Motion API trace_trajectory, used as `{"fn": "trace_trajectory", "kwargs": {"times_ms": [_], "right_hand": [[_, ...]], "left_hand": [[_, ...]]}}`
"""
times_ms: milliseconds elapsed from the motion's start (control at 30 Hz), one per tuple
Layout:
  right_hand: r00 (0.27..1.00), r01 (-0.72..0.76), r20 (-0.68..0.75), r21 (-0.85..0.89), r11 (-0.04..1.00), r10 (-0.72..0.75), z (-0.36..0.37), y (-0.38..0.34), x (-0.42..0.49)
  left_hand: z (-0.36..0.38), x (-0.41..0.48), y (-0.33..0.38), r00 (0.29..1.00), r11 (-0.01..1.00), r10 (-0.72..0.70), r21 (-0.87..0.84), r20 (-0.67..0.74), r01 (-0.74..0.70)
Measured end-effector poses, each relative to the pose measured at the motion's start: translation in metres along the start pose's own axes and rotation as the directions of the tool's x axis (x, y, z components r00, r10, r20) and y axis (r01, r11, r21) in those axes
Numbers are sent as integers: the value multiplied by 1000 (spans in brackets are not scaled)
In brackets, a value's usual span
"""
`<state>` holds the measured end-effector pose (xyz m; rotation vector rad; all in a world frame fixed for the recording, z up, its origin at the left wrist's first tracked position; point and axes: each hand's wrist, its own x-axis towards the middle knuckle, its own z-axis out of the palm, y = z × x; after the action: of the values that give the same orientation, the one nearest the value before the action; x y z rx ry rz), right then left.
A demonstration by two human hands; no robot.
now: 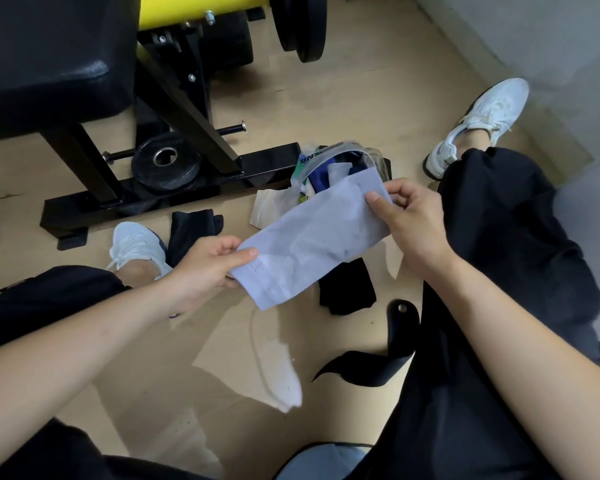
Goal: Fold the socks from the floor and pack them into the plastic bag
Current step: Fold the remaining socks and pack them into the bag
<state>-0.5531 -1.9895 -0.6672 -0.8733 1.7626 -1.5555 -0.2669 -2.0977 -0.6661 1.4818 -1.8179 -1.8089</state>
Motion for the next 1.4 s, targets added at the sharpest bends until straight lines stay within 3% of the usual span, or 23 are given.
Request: {"fn": "trace_trajectory", "kwargs": {"times_ms": [133, 400, 700, 833, 900, 967, 1033, 1100, 1200, 1300, 1400], "right_hand": [[988, 93, 132, -97, 991, -80, 6, 2, -4], [921, 162, 377, -145, 976, -96, 45, 9, -36], [879, 225, 467, -223, 949, -98, 62, 9, -55], [883, 264, 460, -326, 908, -91, 62, 5, -58], [890, 255, 447, -316, 914, -93, 61, 5, -56], [900, 225, 424, -262, 939, -98, 57, 8, -50], [897, 187, 432, -174, 967, -96, 50, 8, -45], [882, 155, 465, -132, 979, -77, 42, 5, -42], [859, 135, 508, -111, 985, -61, 35, 3, -38], [839, 124, 538, -55, 991, -75, 33, 2, -36], [809, 142, 583, -58, 988, -82, 32, -3, -37]], "left_hand": [[2, -1, 10, 994, 999, -27, -21, -108, 25], [27, -11, 28, 997, 997, -13, -77, -73, 7], [38, -19, 34, 999, 983, -13, -184, -37, 6], [39, -21, 39, 997, 923, -36, -380, 70, 60], [38, -22, 41, 996, 916, -26, -398, 84, 57], [35, -23, 41, 999, 960, 29, -278, 13, -25], [28, -23, 36, 975, 979, 195, -36, -106, -200], [19, -22, 30, 895, 893, 422, 241, -147, -381], [11, -17, 23, 797, 695, 604, 480, 16, -536], [9, -13, 19, 751, 544, 632, 582, 191, -605], [9, -13, 16, 702, 375, 658, 689, 273, -620]]}}
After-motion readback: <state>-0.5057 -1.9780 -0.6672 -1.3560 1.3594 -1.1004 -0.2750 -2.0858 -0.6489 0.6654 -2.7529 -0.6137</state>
